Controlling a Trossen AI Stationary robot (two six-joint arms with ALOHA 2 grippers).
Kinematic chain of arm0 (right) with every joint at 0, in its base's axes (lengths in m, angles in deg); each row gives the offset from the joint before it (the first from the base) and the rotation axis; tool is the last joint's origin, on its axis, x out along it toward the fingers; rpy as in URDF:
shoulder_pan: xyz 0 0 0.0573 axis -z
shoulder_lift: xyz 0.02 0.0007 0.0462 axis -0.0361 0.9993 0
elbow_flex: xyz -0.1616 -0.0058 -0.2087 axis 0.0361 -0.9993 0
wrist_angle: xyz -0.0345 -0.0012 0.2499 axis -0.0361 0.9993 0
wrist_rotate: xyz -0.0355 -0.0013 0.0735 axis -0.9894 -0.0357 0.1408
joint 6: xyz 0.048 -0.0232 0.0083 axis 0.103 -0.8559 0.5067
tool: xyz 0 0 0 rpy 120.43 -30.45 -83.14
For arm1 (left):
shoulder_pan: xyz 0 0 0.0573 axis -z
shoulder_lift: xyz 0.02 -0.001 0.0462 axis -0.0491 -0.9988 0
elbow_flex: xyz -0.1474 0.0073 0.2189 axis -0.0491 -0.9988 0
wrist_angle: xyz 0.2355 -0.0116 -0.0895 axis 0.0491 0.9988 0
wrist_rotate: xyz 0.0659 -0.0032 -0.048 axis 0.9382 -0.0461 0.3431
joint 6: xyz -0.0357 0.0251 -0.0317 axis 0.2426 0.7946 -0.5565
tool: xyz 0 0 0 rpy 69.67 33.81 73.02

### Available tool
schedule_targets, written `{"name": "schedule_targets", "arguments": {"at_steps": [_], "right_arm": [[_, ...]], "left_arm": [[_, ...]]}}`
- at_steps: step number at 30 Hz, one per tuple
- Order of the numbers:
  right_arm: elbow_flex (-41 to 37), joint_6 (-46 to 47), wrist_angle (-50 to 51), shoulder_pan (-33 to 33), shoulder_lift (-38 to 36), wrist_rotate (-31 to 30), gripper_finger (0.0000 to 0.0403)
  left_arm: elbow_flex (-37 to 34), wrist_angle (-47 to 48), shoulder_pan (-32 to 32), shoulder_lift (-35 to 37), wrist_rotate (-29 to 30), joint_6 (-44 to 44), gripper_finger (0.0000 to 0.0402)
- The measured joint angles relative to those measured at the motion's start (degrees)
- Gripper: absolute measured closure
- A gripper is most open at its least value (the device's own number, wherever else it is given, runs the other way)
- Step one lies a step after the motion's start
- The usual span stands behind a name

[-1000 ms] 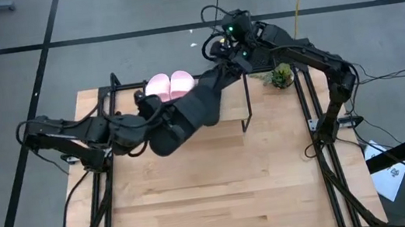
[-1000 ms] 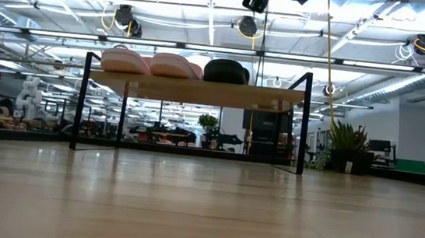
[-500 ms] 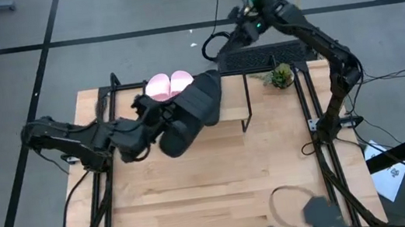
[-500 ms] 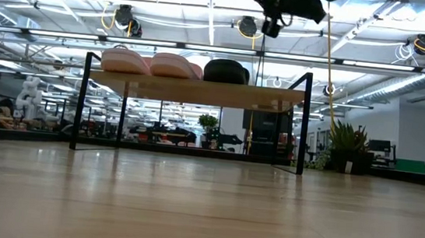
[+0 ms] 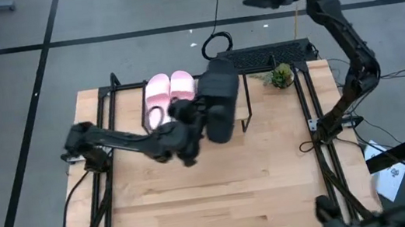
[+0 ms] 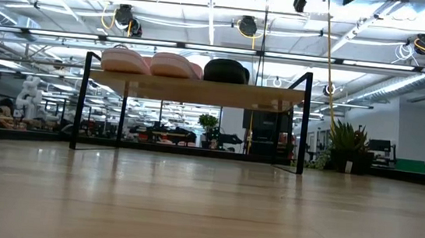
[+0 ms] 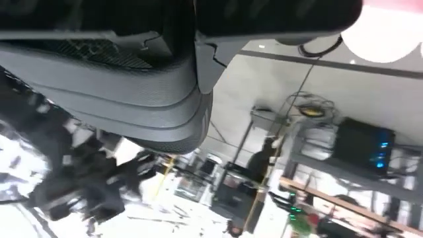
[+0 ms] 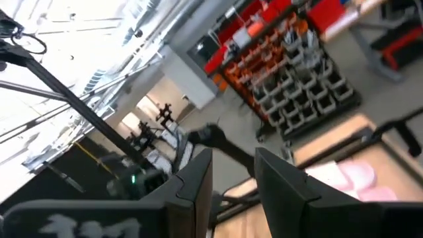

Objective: Pick and place slides into the shelf
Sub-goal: Put the black slides on the shelf

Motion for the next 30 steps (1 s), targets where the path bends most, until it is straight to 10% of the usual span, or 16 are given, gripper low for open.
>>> {"name": "schedule_targets", "arguments": {"at_steps": [12, 30], "right_arm": [[0.0, 2.2, -3.2, 2.9, -3.0, -1.3, 0.0298], [0.0, 1.5, -3.2, 3.3, -3.0, -1.2, 0.0298]], "left_arm": [[34.9, 16.6, -7.1, -24.2, 1.5, 3.6, 0.0401], [36.7, 50.6, -11.6, -25.7, -1.4, -29.6, 0.0401]]}}
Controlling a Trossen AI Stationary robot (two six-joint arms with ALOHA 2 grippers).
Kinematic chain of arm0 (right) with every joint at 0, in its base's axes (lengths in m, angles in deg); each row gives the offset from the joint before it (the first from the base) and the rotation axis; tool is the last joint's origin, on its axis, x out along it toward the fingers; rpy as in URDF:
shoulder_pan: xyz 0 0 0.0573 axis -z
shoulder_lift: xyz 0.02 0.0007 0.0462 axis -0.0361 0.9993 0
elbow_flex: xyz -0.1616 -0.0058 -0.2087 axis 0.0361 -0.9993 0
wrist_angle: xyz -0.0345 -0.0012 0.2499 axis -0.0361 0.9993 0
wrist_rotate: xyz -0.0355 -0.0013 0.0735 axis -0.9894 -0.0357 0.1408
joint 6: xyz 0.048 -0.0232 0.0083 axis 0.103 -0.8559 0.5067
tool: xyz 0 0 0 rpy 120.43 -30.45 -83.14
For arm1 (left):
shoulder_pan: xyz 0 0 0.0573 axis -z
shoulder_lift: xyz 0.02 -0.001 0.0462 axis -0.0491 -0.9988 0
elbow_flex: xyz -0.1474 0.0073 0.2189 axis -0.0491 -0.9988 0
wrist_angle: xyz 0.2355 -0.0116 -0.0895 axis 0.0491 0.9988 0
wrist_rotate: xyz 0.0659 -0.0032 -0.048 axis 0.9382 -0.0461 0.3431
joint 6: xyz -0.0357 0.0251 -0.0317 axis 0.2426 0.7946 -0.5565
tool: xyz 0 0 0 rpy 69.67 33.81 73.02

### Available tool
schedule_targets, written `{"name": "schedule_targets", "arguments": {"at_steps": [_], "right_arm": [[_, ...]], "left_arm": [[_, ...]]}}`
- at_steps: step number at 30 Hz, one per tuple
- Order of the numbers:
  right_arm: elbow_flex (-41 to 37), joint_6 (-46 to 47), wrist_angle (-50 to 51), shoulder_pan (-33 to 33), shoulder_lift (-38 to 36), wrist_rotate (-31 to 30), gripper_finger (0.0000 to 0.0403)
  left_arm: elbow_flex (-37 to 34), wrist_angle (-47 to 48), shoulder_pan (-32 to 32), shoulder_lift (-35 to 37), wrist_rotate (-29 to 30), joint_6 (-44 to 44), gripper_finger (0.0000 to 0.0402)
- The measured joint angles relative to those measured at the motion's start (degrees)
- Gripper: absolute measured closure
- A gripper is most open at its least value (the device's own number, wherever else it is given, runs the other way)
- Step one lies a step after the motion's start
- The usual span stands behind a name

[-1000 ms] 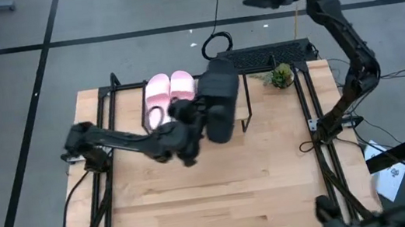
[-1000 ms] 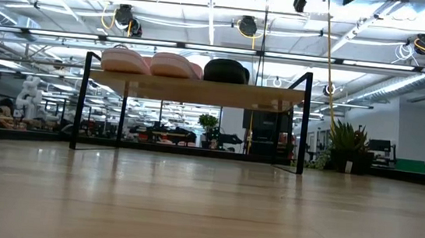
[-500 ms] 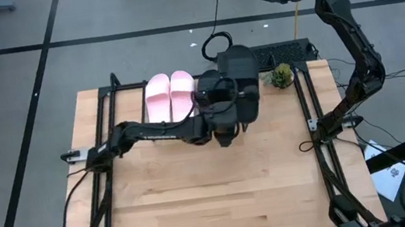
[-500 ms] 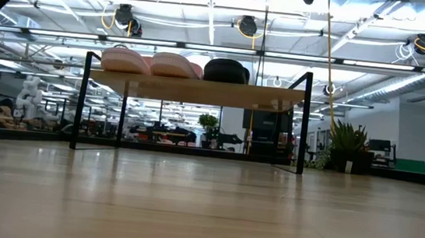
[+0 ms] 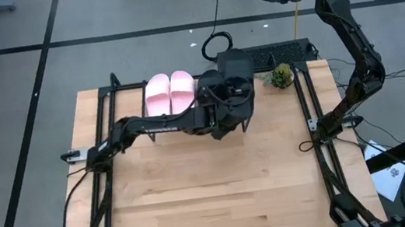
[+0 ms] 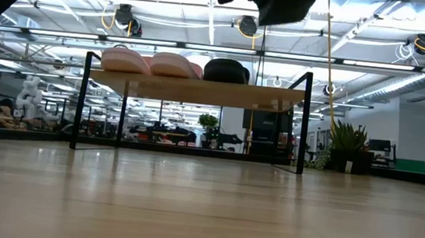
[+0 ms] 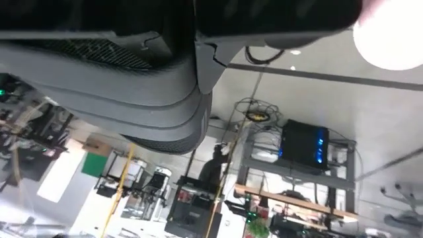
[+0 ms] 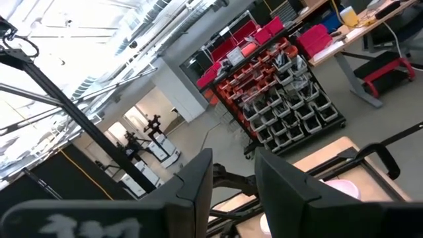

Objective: Pick and place slides into the shelf
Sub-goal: Put the black slides on the shelf

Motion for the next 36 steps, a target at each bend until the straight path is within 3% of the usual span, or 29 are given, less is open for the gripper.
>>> {"name": "schedule_targets", "arguments": {"at_steps": [8, 16, 25, 36], "right_arm": [[0.0, -0.9, 0.0, 0.0, 0.0, 0.0, 0.0298], [0.0, -1.5, 0.1, 0.0, 0.0, 0.0, 0.0298], [0.0, -2.8, 0.4, 0.0, 0.0, 0.0, 0.0298], [0.0, -3.9, 0.4, 0.0, 0.0, 0.0, 0.0298]], "left_arm": [[-1.7, 6.9, -3.4, -0.1, -5.2, -8.1, 0.0401], [-6.9, 7.2, -5.5, -0.1, -9.2, -15.8, 0.0401], [-7.2, 13.8, -7.2, -0.1, -10.0, -18.7, 0.0401], [-7.1, 13.8, -8.1, -1.4, -14.7, -18.9, 0.0401]]}}
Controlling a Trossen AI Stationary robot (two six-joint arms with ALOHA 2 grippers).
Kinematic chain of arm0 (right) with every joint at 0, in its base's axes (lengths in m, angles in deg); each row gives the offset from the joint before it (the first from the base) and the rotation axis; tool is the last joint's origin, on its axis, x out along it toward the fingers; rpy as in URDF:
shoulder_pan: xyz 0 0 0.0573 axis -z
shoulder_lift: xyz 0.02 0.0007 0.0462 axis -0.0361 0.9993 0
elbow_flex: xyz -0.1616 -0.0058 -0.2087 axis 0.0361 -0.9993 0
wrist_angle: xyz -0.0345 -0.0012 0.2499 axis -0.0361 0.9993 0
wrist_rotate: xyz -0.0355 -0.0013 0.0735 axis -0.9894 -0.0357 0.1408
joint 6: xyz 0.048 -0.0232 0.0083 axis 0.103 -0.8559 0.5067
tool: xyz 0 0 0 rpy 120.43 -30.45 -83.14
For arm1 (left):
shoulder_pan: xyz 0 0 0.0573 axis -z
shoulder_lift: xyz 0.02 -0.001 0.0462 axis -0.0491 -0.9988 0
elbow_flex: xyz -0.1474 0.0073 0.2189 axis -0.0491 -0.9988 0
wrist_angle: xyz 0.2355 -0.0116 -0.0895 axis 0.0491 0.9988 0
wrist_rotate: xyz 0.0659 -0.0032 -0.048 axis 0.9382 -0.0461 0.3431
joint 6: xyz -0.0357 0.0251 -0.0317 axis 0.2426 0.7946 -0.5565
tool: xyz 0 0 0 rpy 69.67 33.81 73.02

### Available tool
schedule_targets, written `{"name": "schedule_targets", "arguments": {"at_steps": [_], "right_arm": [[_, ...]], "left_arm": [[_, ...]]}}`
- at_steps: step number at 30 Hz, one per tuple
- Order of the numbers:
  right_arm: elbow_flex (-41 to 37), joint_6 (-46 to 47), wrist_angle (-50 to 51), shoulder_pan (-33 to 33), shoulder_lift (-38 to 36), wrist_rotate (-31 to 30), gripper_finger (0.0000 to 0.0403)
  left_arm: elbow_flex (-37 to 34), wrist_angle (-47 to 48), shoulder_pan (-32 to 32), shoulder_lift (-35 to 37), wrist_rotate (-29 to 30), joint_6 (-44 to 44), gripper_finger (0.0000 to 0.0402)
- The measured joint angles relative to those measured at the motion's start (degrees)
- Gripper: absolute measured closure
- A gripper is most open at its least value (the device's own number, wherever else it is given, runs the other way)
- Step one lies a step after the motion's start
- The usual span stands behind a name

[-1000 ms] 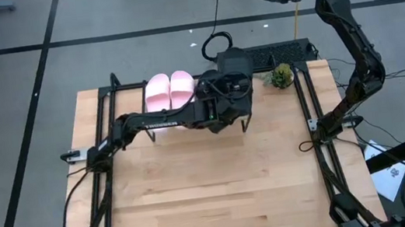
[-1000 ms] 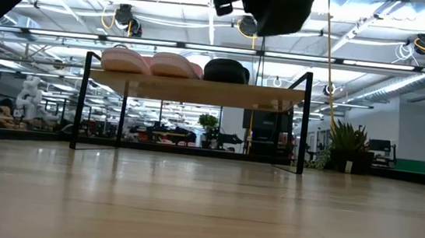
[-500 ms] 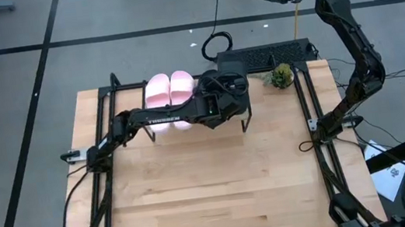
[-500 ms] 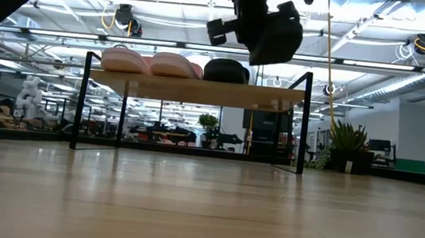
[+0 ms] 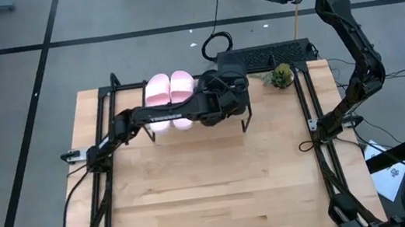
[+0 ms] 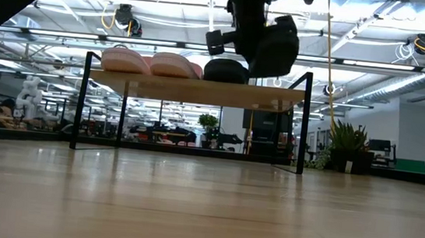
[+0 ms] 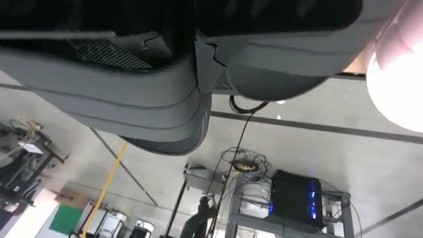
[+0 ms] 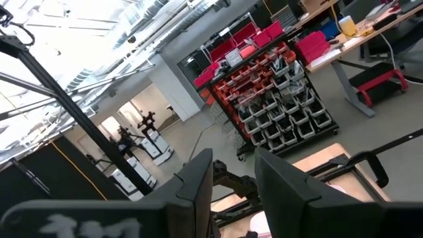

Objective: Pick and place slides into the shelf
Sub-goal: Put the black slides on the shelf

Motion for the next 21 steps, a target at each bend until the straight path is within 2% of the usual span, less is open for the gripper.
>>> {"name": "schedule_targets", "arguments": {"at_steps": [10, 16, 21], "right_arm": [[0.0, 0.0, 0.0, 0.0, 0.0, 0.0, 0.0298], [0.0, 0.0, 0.0, 0.0, 0.0, 0.0, 0.0298], [0.0, 0.0, 0.0, 0.0, 0.0, 0.0, 0.0298]], "left_arm": [[-0.1, 0.6, -0.4, -1.4, -3.9, -1.7, 0.0401], [0.0, 6.5, -0.5, -1.5, -4.4, -7.1, 0.0401], [0.0, 8.2, -0.5, -1.4, -4.7, -7.9, 0.0401]]}}
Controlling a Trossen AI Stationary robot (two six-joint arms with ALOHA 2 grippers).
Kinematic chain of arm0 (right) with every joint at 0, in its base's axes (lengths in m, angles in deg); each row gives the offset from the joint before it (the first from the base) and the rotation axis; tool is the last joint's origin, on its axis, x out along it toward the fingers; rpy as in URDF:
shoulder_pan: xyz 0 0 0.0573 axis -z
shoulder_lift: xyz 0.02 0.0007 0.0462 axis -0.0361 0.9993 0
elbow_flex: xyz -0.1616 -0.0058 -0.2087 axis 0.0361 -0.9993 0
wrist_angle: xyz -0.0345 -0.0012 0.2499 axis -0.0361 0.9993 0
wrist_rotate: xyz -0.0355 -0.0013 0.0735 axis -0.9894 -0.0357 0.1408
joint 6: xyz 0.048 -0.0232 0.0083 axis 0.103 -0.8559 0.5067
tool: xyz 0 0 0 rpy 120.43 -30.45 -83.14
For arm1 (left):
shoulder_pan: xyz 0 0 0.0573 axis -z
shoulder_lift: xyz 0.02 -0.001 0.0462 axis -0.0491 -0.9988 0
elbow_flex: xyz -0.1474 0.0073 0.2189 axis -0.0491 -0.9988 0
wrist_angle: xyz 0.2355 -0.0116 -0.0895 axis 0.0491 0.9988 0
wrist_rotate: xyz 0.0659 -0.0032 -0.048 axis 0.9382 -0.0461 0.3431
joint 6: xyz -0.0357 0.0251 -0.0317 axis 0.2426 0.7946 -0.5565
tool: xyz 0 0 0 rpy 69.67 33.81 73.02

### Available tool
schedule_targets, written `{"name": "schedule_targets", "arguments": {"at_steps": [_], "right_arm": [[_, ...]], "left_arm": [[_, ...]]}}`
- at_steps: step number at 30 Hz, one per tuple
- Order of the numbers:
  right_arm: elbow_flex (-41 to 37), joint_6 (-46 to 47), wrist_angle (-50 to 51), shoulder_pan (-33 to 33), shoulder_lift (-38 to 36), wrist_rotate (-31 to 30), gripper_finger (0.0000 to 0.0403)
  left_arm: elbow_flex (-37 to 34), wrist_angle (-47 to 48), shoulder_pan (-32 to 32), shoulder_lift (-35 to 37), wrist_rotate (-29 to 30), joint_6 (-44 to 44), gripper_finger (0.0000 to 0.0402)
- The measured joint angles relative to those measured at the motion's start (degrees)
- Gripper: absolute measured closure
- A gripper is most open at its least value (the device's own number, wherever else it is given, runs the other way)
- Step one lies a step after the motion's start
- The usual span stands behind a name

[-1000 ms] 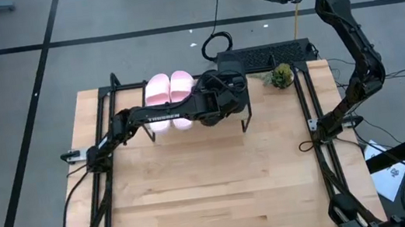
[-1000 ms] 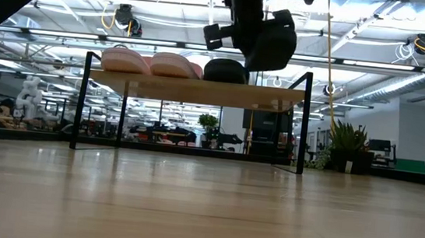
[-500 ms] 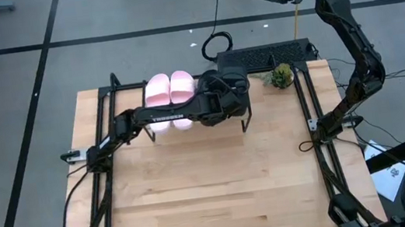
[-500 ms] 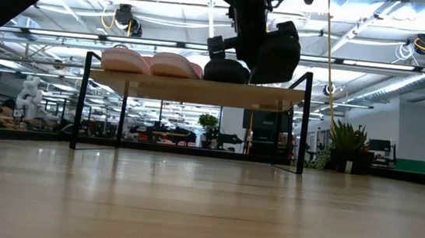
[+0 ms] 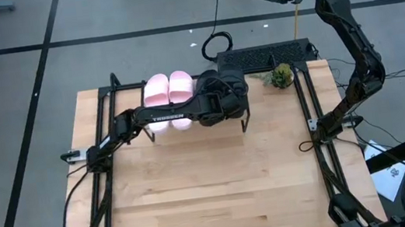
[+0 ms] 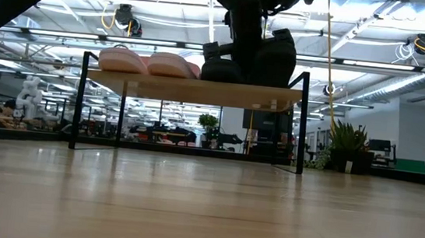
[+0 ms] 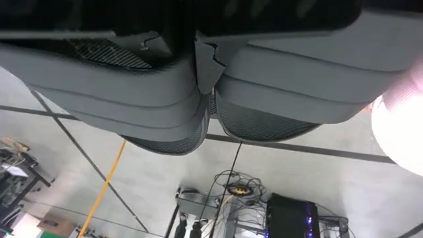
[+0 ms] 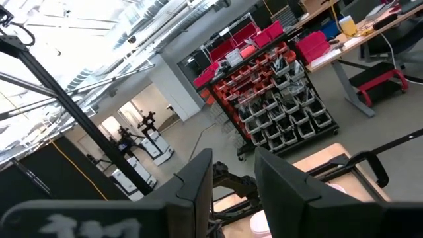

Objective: Pick and place slides into the shelf
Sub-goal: Put the black slides on the shelf

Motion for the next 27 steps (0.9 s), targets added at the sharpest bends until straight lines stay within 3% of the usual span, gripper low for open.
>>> {"name": "schedule_targets", "arguments": {"at_steps": [27], "right_arm": [[-0.4, -0.4, 0.0, 0.0, -0.1, 0.0, 0.0298]], "left_arm": [[0.3, 2.2, 0.0, 0.4, 4.0, 9.3, 0.0402]]}}
